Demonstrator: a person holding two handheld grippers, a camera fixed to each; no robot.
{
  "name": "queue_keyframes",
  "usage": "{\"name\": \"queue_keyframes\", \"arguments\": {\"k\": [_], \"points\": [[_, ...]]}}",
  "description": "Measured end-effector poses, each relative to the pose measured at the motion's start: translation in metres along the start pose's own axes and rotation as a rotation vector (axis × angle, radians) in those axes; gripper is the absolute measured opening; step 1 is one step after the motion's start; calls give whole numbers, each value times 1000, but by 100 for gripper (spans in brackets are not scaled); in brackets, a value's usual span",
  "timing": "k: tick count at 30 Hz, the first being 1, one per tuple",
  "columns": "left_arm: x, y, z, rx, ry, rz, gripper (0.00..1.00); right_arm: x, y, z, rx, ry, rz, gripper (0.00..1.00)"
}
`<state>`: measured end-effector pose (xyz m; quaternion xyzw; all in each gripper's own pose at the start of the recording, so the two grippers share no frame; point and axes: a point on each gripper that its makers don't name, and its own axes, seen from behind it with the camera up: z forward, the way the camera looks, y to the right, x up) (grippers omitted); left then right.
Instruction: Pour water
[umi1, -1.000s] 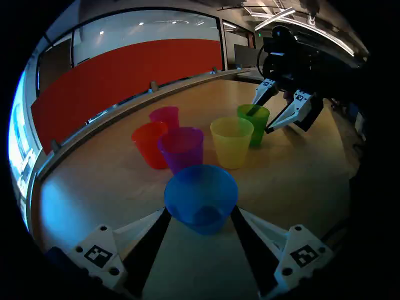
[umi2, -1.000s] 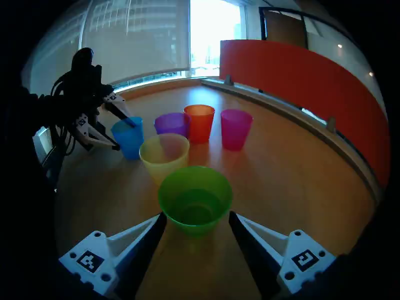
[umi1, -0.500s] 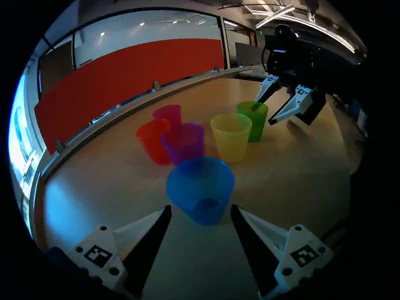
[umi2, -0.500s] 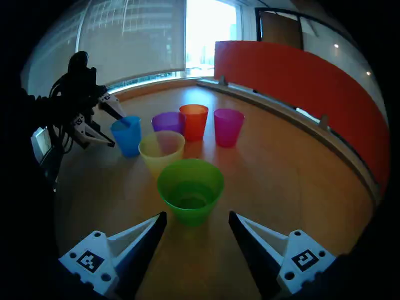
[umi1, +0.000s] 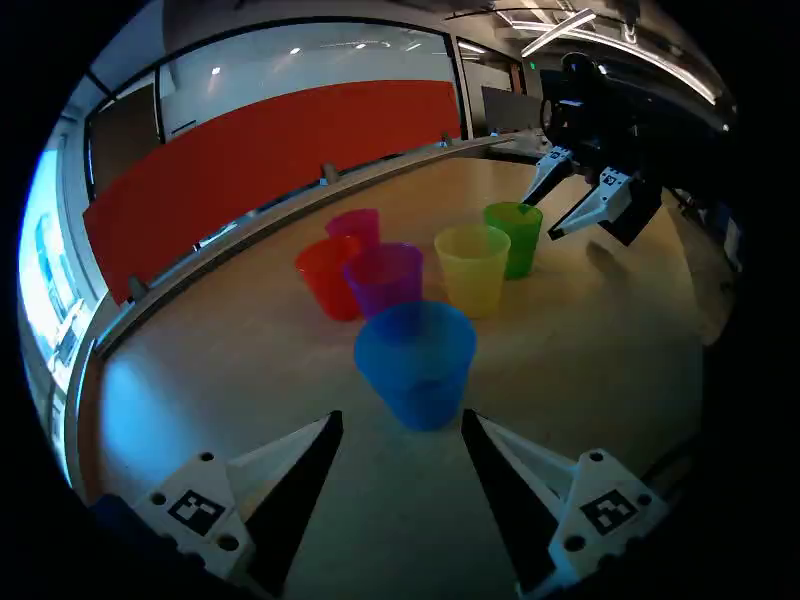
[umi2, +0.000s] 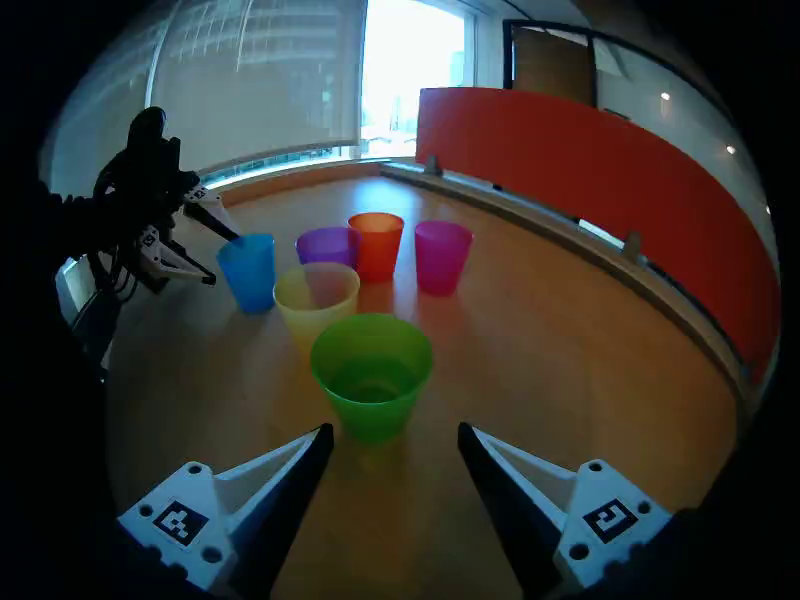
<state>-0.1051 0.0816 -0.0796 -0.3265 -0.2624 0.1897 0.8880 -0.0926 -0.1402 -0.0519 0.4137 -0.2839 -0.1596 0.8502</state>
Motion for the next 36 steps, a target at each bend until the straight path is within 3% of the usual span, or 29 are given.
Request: {"name": "queue_keyframes", "arguments": {"k": [17, 22, 36], "points": [[-9, -35, -17, 104, 18, -47, 88, -5, 20, -16, -85, -2, 23, 96], [-12, -46, -22, 128, 15, -40, 88, -6, 28, -21, -112, -13, 18, 96], [-10, -89, -30, 224, 26, -48, 88, 0, 66, -32, -230, -5, 78, 96]]}}
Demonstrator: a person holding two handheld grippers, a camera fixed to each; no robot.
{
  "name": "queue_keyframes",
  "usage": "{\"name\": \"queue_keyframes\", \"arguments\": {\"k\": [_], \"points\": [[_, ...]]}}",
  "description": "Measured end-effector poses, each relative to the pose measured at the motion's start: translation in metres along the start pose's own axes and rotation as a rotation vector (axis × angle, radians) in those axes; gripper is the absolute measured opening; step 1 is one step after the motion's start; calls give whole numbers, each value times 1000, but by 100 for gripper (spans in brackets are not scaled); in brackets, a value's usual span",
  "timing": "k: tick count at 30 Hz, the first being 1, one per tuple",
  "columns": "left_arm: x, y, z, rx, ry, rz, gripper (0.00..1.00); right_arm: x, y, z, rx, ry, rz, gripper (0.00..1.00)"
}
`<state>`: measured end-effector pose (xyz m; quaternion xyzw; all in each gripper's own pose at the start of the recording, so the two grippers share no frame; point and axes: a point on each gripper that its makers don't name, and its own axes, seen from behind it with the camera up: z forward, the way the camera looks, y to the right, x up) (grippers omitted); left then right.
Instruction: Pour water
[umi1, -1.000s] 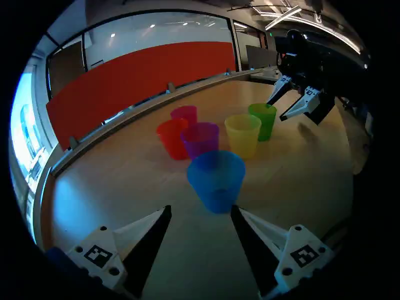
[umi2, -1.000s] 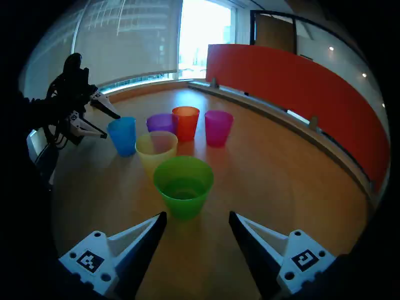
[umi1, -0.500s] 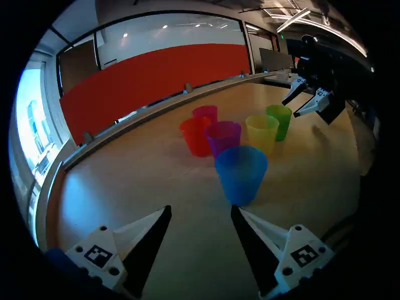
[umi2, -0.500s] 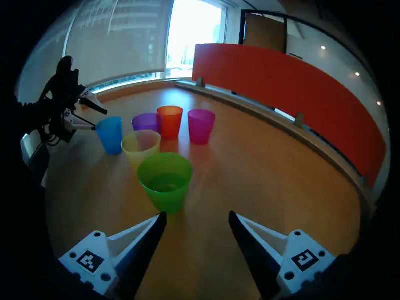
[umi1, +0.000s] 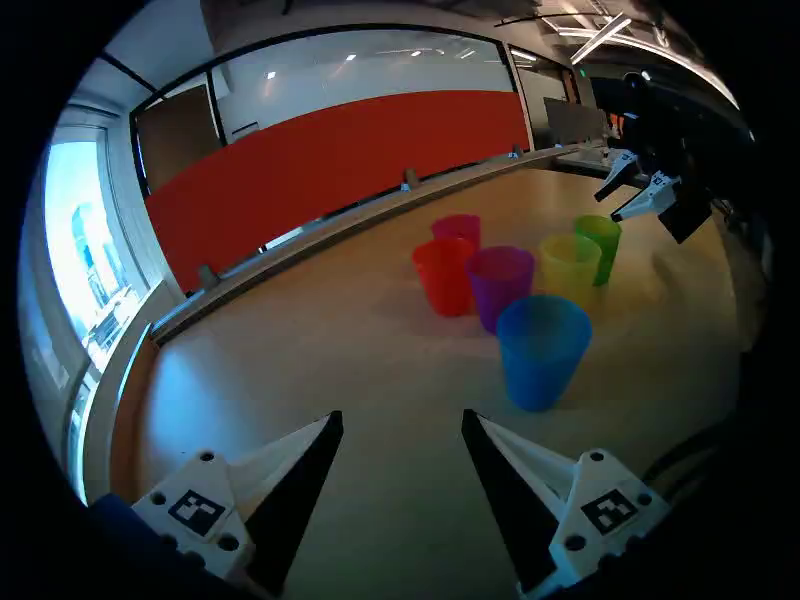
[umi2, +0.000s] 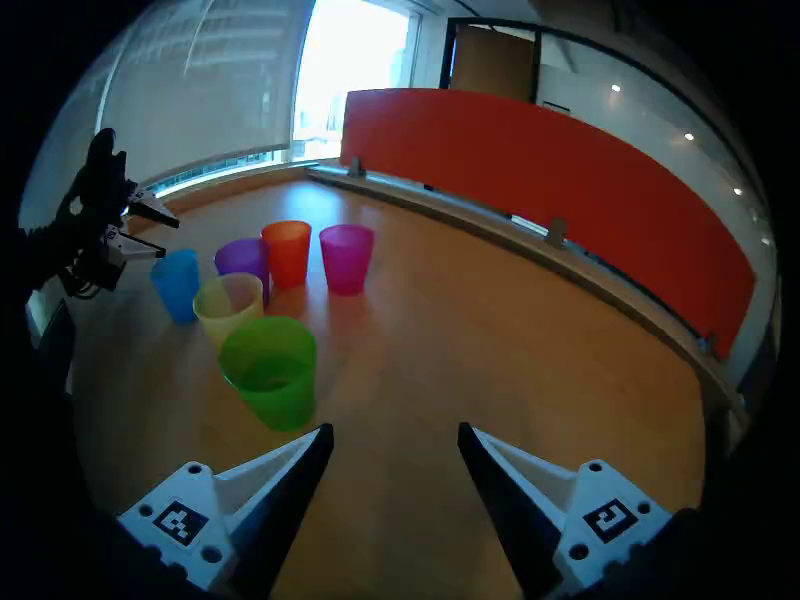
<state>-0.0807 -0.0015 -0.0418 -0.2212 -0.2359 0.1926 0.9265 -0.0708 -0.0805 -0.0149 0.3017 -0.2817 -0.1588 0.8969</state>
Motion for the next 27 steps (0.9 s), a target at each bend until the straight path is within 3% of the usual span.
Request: {"name": "queue_keyframes", "arguments": {"k": [18, 27], "points": [[29, -58, 8, 139, 84, -71, 88, 39, 53, -15, -162, 94, 58, 97], [52, -87, 1, 207, 154, -110, 88, 70, 73, -30, -236, 193, 80, 97]]}}
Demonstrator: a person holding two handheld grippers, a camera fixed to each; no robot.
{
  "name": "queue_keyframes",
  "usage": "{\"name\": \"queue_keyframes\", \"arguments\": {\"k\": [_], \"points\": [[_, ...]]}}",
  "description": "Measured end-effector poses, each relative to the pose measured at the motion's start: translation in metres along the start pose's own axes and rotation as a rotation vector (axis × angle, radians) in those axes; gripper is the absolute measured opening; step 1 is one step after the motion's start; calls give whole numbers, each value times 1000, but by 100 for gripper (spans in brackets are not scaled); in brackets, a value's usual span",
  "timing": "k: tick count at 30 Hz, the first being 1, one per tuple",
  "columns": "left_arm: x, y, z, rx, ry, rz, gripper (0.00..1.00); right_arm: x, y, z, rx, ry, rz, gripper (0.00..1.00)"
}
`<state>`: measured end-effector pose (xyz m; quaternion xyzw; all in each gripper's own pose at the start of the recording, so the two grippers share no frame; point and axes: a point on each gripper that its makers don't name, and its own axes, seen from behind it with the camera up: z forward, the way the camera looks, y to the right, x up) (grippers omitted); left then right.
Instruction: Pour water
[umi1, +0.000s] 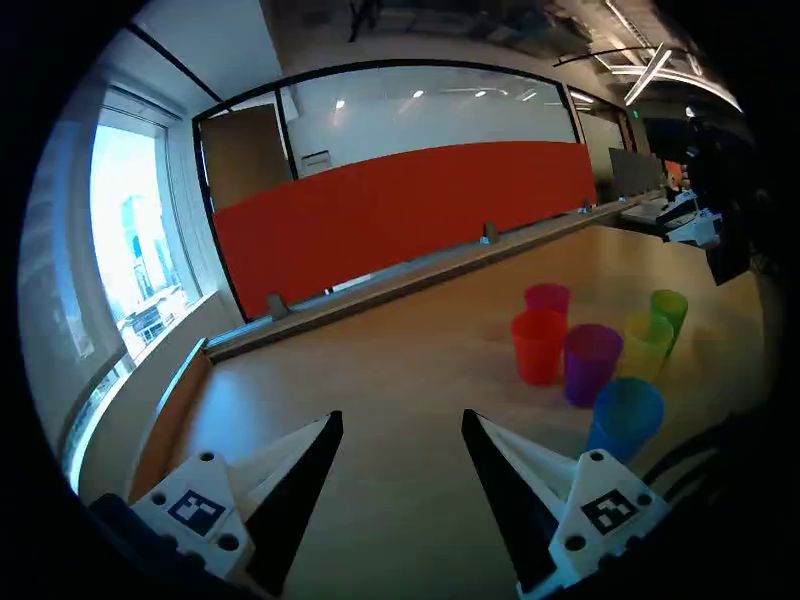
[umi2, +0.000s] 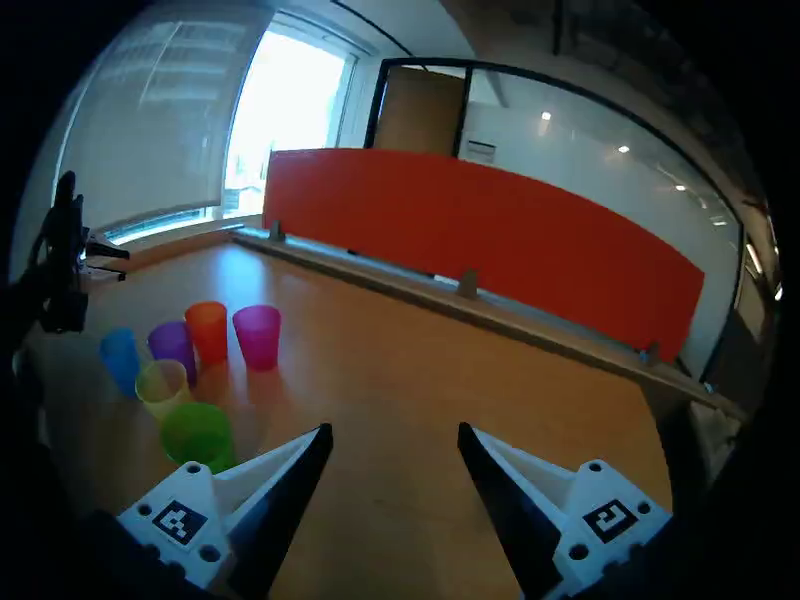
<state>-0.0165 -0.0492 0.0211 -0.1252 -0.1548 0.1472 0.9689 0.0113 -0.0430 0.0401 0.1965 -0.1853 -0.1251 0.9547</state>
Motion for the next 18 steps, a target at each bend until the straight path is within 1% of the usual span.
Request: {"name": "queue_keyframes", "arguments": {"k": [6, 11, 18], "points": [[21, -20, -7, 55, 64, -46, 88, 28, 9, -7, -52, 84, 9, 97], [35, -33, -16, 89, 110, -86, 88, 38, 14, -13, -89, 125, 13, 97], [43, -44, -25, 126, 149, -117, 88, 53, 16, -22, -123, 173, 24, 97]]}}
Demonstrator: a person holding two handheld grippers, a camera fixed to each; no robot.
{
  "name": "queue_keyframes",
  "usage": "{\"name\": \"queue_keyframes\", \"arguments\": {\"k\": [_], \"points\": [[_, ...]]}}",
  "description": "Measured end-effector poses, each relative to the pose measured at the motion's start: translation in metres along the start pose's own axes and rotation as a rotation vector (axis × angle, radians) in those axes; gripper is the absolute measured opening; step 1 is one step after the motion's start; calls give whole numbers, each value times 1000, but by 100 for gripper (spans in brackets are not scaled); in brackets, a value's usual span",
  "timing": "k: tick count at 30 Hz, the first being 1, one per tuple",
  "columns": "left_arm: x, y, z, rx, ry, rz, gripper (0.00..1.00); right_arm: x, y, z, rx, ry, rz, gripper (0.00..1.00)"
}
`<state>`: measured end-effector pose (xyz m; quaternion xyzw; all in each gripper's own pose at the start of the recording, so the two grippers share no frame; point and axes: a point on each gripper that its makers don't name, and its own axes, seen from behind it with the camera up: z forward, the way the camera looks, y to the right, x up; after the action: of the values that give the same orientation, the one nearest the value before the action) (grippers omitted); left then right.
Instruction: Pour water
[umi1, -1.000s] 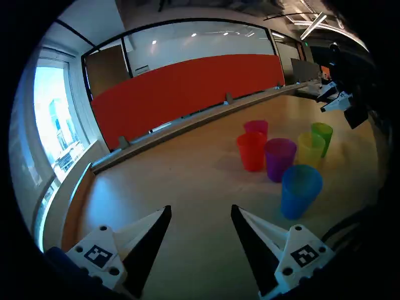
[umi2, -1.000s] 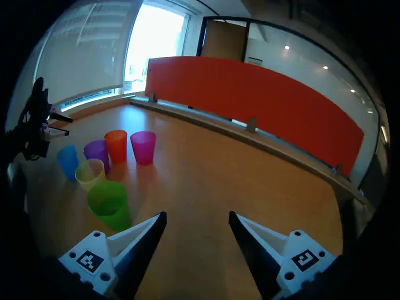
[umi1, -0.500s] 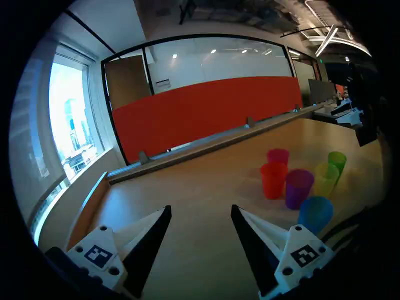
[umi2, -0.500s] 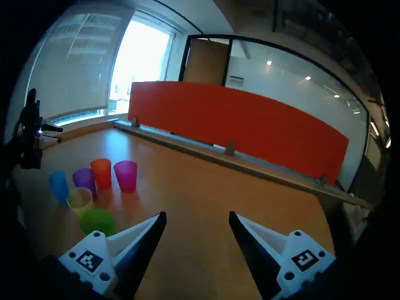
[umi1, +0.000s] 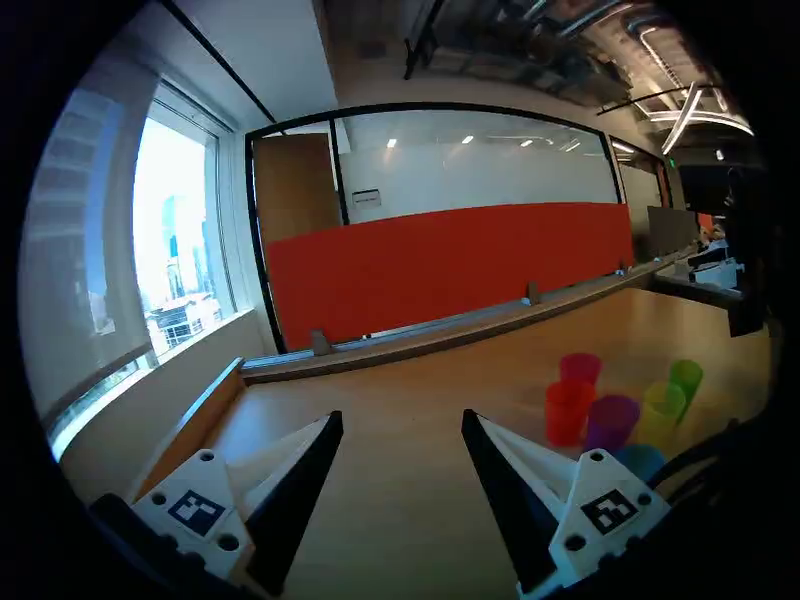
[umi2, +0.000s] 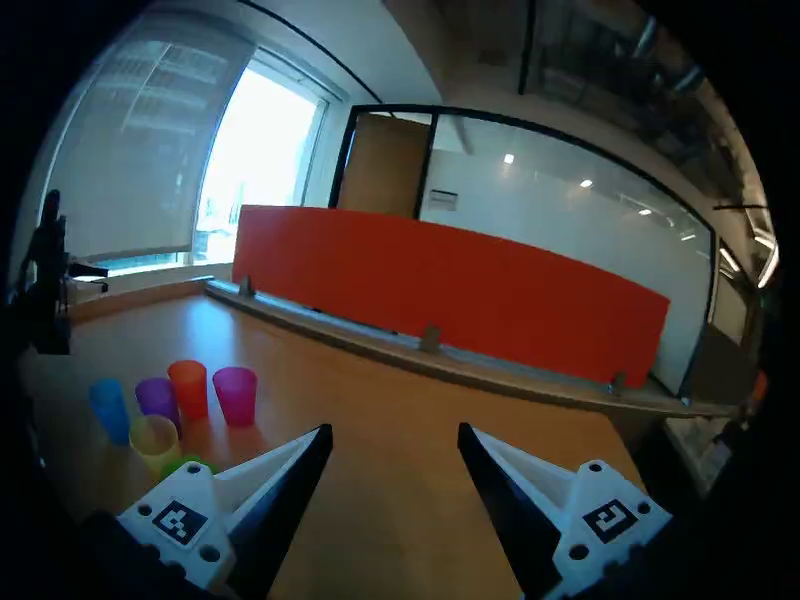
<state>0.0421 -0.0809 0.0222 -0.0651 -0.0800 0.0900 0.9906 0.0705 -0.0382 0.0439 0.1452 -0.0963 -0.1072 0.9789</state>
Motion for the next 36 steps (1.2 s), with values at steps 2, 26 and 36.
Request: {"name": "queue_keyframes", "arguments": {"k": [2, 26, 36], "points": [[4, -1, -2, 6, 13, -10, 88, 7, 0, -2, -10, 21, 6, 97], [37, -1, -18, 74, 128, -83, 88, 46, 22, -24, -162, 202, 137, 97], [41, 3, -20, 80, 145, -123, 88, 45, 37, -33, -235, 229, 178, 97]]}}
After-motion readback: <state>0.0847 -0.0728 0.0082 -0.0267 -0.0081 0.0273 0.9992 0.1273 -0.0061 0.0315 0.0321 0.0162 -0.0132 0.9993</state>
